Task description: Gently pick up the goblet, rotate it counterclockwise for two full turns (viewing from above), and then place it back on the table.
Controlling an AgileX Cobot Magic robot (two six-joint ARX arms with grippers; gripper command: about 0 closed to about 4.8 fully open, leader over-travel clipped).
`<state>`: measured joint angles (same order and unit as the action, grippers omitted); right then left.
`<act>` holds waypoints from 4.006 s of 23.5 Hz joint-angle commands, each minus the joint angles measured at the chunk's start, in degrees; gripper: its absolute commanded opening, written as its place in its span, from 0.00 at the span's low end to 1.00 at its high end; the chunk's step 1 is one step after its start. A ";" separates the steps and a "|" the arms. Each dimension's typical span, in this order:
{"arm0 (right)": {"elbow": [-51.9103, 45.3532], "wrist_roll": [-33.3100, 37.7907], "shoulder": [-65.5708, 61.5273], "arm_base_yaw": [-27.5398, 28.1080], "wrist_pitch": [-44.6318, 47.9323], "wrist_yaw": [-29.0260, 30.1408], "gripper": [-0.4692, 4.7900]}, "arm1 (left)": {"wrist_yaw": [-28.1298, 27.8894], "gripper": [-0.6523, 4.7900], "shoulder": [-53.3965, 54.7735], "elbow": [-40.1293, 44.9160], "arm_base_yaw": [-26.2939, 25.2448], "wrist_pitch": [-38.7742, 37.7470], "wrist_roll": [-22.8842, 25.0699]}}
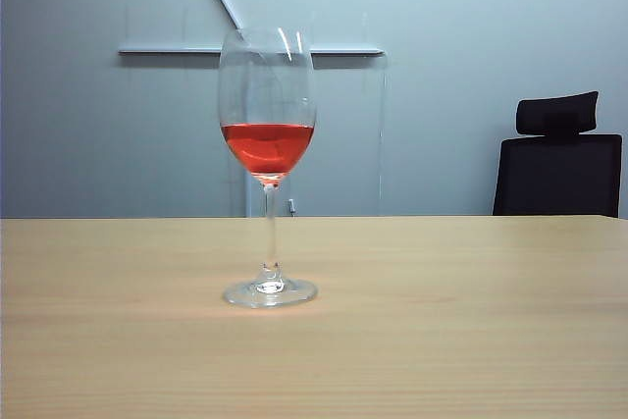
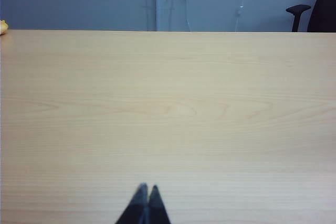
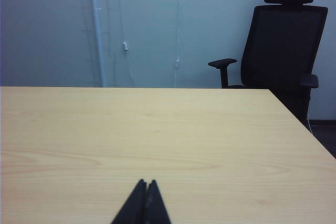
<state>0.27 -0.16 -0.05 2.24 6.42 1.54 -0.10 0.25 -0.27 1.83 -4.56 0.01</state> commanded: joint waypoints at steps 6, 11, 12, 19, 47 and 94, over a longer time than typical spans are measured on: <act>-0.22 0.17 0.09 -0.02 0.70 -0.13 0.08 | 0.15 0.11 0.09 -0.24 -0.09 0.35 0.00; -0.22 0.48 0.09 -0.02 0.87 -0.04 0.08 | 0.13 0.11 0.09 -0.24 -0.07 0.35 0.00; -0.22 1.57 0.09 -0.04 1.18 0.15 0.08 | 0.15 0.11 0.09 -0.24 0.11 0.35 0.00; 0.33 15.82 -0.11 -0.04 4.44 0.11 0.08 | 0.31 0.11 0.42 -0.24 13.16 0.42 0.00; 18.45 -3.43 -82.07 -29.05 49.59 20.70 1.00 | 0.31 0.11 4.63 -0.24 25.27 0.35 0.00; 37.55 0.85 -108.34 -37.20 58.16 26.58 0.38 | 0.28 0.11 4.61 -0.24 25.24 0.35 0.00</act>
<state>37.56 0.45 -108.68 -34.85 63.20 28.58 -0.03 4.84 -0.27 27.09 -4.58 -0.01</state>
